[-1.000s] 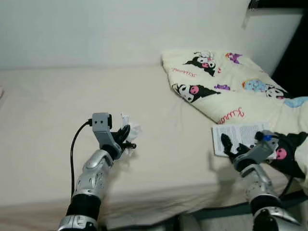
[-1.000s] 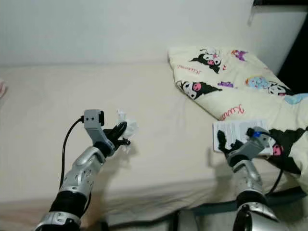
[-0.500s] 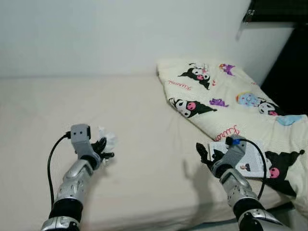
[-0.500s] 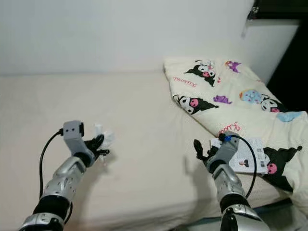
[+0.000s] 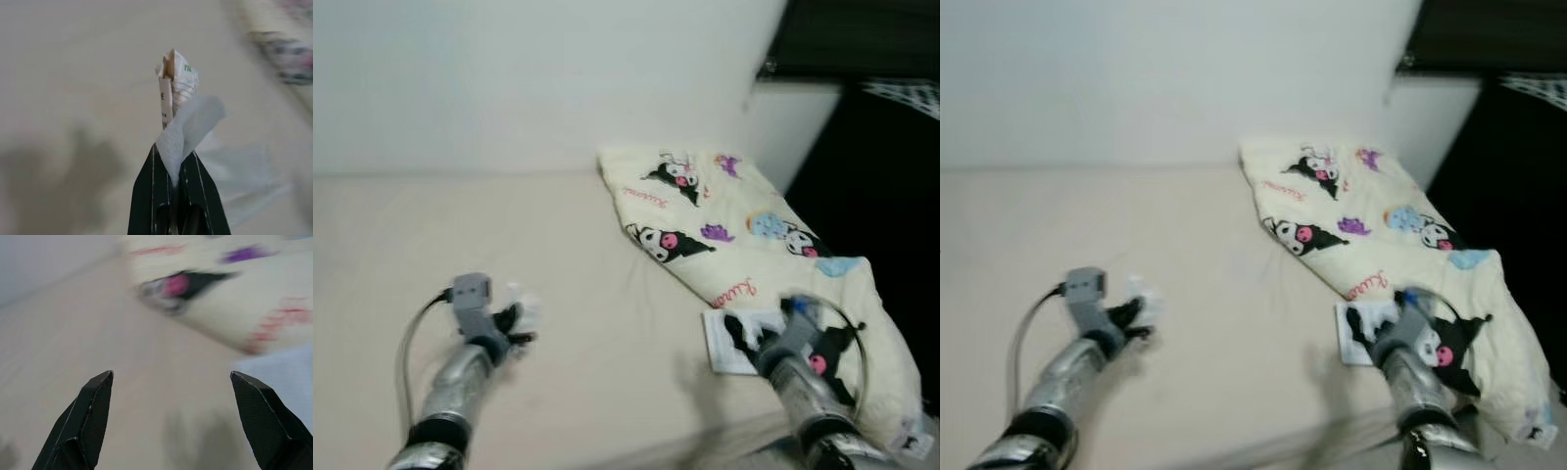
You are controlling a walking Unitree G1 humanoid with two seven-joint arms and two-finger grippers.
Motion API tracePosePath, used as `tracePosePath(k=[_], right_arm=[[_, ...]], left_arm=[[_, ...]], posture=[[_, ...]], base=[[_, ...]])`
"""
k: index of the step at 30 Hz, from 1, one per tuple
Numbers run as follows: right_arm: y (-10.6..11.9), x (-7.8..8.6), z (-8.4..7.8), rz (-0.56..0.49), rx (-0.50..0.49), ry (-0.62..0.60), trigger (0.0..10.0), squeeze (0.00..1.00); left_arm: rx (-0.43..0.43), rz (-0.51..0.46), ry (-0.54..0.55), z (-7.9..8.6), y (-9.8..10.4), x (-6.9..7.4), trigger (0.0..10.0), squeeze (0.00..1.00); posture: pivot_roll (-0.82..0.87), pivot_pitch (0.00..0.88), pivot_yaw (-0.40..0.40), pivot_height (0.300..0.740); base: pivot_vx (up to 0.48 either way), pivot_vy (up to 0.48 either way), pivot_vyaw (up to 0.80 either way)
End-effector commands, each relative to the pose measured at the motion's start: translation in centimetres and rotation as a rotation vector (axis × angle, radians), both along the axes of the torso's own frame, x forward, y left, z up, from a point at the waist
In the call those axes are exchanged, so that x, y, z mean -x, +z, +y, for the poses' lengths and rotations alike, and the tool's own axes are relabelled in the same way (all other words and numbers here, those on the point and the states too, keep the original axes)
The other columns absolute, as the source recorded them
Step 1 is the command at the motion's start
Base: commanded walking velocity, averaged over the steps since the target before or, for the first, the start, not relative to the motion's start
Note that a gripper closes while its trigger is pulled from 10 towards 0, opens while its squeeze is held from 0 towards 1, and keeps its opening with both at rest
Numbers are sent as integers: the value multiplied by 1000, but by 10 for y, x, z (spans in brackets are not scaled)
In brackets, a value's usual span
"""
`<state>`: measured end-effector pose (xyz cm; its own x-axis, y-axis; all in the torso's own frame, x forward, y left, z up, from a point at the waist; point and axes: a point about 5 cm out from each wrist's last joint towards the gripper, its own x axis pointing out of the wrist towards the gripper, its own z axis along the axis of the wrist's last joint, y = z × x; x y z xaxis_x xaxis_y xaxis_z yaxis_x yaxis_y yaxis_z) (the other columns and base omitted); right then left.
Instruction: Clean up the room
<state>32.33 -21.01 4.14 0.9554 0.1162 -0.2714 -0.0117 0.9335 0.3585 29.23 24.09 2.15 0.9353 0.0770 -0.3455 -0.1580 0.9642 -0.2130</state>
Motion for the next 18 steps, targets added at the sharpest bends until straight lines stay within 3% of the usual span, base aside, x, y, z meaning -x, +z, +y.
tracePosePath(k=[1, 2, 3, 8, 9, 10, 16, 17, 18], right_arm=[[-11, 8, -1, 50, 5, -1, 10000, 0], [-11, 8, -1, 50, 5, -1, 10000, 0], [-14, 11, -2, 66, 10, -5, 10000, 0], [-22, 17, -4, 103, 26, -15, 10000, 0], [-28, 23, -5, 136, 38, -23, 10000, 0], [-28, 23, -5, 136, 38, -23, 10000, 0], [-63, 58, -12, 296, 61, -66, 10000, 0], [-63, 58, -12, 296, 61, -66, 10000, 0], [-71, 70, -11, 307, 24, -60, 10000, 0]], left_arm=[[2, 104, 29, 5, -22, 20, 10000, 0], [2, 104, 29, 5, -22, 20, 10000, 0], [-5, 168, 50, 9, -34, 33, 10000, 0], [-22, 254, 66, 12, -50, 52, 10000, 0], [-31, 299, 71, 12, -58, 62, 10000, 0], [-31, 299, 71, 12, -58, 62, 10000, 0], [-44, 462, 95, 11, -83, 97, 10000, 0], [-44, 462, 95, 11, -83, 97, 10000, 0], [-44, 514, 115, 11, -90, 108, 10000, 0]], posture=[[-12, 0, -83, 716], [-12, 0, -83, 716], [-13, 0, -83, 726], [-13, 0, -84, 740], [-14, 0, -84, 740], [-14, 0, -84, 740], [-13, 0, -85, 740], [-13, 0, -85, 740], [-13, 0, -85, 740]], base=[[0, 0, 0], [0, 0, 0], [0, 0, 0], [0, 0, 0], [0, 0, 0], [0, 0, 0], [0, 0, 0], [0, 0, 0], [0, 0, 0]])
